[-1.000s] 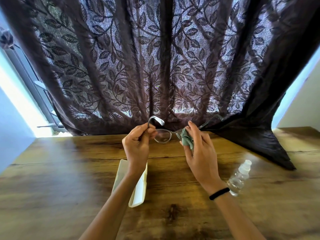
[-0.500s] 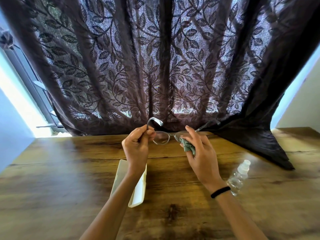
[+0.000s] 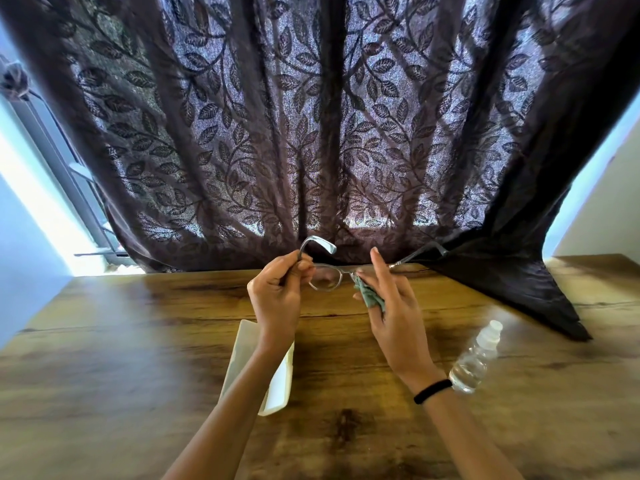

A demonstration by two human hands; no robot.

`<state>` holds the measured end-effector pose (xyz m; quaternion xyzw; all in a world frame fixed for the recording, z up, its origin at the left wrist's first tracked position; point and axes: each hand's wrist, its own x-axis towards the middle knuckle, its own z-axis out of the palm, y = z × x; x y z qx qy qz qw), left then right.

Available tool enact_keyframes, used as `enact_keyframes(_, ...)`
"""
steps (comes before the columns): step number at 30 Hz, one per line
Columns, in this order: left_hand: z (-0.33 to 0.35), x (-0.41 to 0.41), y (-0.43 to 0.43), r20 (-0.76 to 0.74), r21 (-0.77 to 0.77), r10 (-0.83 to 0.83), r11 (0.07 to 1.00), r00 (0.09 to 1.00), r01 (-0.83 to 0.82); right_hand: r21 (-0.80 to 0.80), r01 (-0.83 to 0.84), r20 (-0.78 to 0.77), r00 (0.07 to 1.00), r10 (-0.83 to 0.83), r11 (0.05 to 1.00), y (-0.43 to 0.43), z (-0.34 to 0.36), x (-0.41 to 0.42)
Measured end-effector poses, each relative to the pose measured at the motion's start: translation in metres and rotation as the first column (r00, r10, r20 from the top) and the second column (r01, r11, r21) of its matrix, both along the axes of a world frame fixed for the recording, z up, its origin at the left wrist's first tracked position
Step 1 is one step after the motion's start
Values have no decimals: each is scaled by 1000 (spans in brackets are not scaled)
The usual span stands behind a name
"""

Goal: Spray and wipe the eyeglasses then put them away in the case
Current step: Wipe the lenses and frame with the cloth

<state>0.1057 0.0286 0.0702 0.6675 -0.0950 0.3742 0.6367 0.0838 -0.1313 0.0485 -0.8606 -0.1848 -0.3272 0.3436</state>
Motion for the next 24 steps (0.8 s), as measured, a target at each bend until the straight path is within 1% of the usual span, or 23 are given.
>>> enact_keyframes(1, 0, 0, 1, -3, 2, 2, 1000, 1000, -2, -34, 12, 19, 1000, -11, 999, 0, 2, 1)
enact_keyframes(3, -1, -1, 3, -8, 12, 10, 1000, 1000, -10, -123, 89, 67, 994, -81, 988, -4, 5, 4)
enact_keyframes(5, -2, -1, 5, 1, 14, 20, 1000, 1000, -20, -185, 182, 75, 982, -171, 966, -8, 6, 7)
enact_keyframes(7, -3, 0, 6, 7, 12, 29, 1000, 1000, -29, -223, 211, 64, 977, -201, 952, -12, 5, 8)
enact_keyframes(14, -6, 3, 8, -17, -29, 56, 998, 998, -57, -257, 141, 56, 990, -131, 956, -20, -7, -2)
enact_keyframes(18, -6, 3, 5, -20, -28, 59, 998, 998, -59, -222, 97, 67, 994, -84, 970, -15, -11, -9)
enact_keyframes(22, -6, 4, 4, -22, -27, 61, 998, 998, -62, -237, 10, 113, 993, 18, 972, -7, -10, -18)
enact_keyframes(23, -6, 4, 4, -21, -20, 61, 998, 998, -62, -217, -19, 100, 994, 42, 976, -7, -11, -19)
enact_keyframes(24, -7, 4, 6, -18, -12, 60, 998, 998, -60, -158, -52, 69, 996, 64, 986, -6, -10, -20)
